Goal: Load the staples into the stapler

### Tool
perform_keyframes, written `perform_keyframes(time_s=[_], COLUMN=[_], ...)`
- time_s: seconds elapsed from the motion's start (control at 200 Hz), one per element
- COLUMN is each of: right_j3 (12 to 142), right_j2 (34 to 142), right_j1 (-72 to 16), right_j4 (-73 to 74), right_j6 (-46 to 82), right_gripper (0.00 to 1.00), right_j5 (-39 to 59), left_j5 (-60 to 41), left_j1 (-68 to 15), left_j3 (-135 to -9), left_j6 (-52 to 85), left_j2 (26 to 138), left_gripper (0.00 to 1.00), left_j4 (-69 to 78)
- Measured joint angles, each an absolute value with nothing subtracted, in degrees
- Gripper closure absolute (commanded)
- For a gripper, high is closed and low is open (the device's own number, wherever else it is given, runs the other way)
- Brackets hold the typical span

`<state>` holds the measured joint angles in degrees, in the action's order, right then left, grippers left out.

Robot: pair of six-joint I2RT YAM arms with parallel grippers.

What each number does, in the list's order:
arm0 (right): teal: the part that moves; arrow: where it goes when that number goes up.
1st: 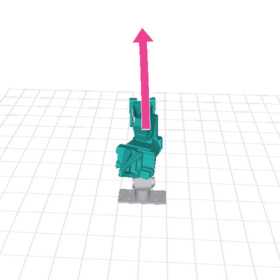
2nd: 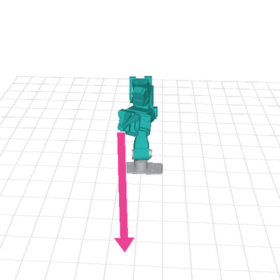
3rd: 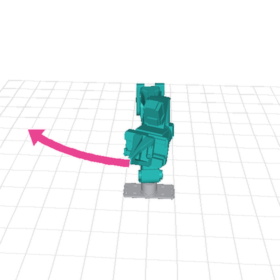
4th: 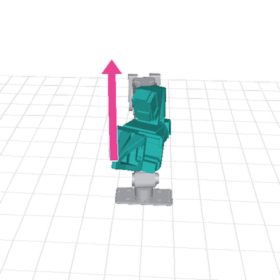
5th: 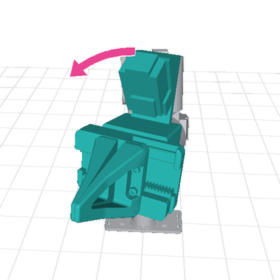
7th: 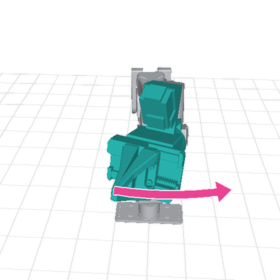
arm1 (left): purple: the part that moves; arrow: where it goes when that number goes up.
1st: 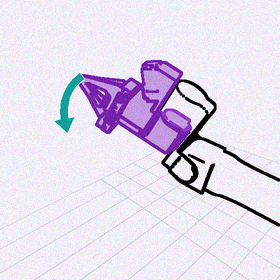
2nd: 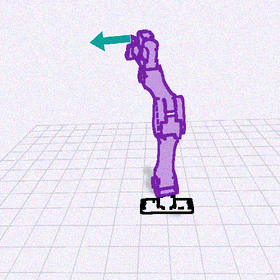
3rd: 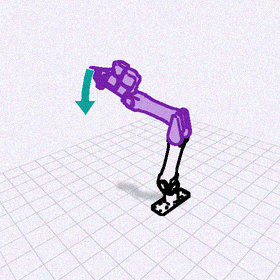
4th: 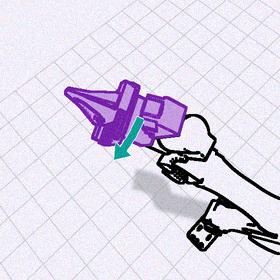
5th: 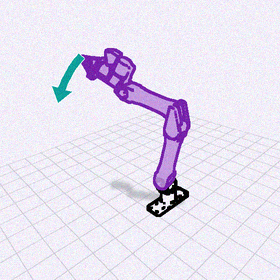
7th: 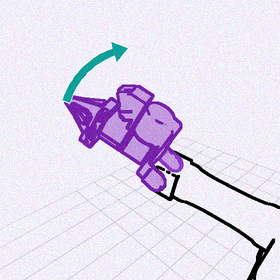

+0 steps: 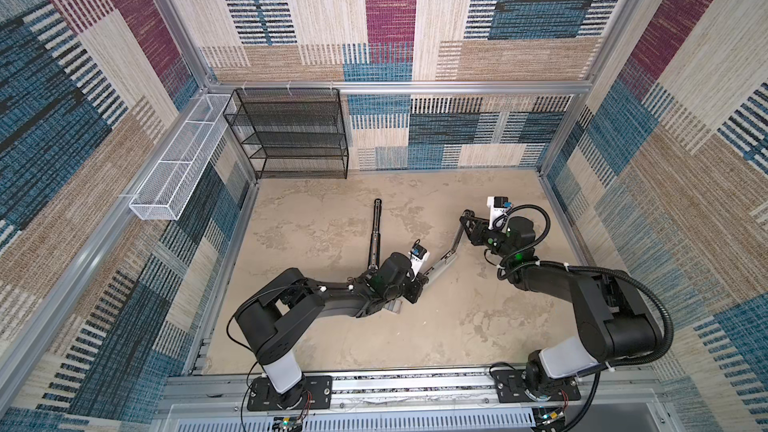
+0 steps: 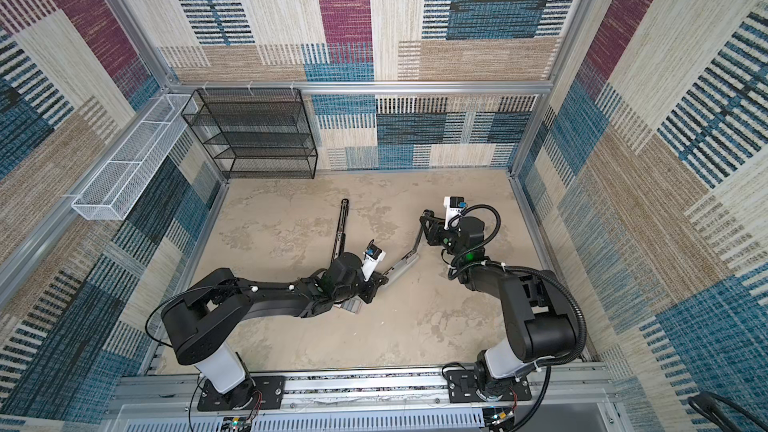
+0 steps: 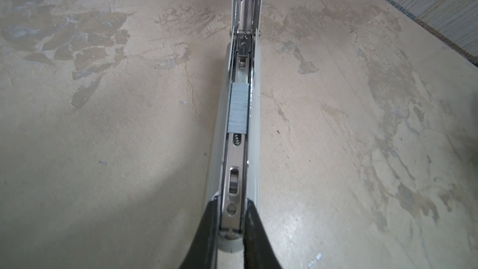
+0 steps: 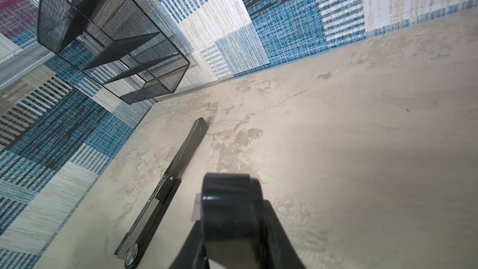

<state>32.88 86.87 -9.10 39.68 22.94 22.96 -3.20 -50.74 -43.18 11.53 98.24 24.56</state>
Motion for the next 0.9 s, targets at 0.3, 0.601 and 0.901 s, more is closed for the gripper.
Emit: perform_keyframes(time_s=[0.3,0.601,0.901], right_j3=[30.24,26.92,25.85], right_j2=[82.24,79.66,77.54], right_j1=[-14.09,-18.46,-22.59], right_j4=[38.3,38.68,38.63], right_j6=[17.19,14.52,11.42], right_gripper=[0.68,0.65,0.65], right_j5=[16.93,12.29,6.66], left_j5=[-3.36,-3.38,-3.4], left_j1=[-50.74,-50.68,-50.65], left_j3=[-43.72,-43.83,-44.14], left_j6=[10.72,10.33,10.31], left_j2=[98.24,98.26,98.28], left_gripper=[1.0,1.0,1.0], left_j4=[23.24,22.15,22.0])
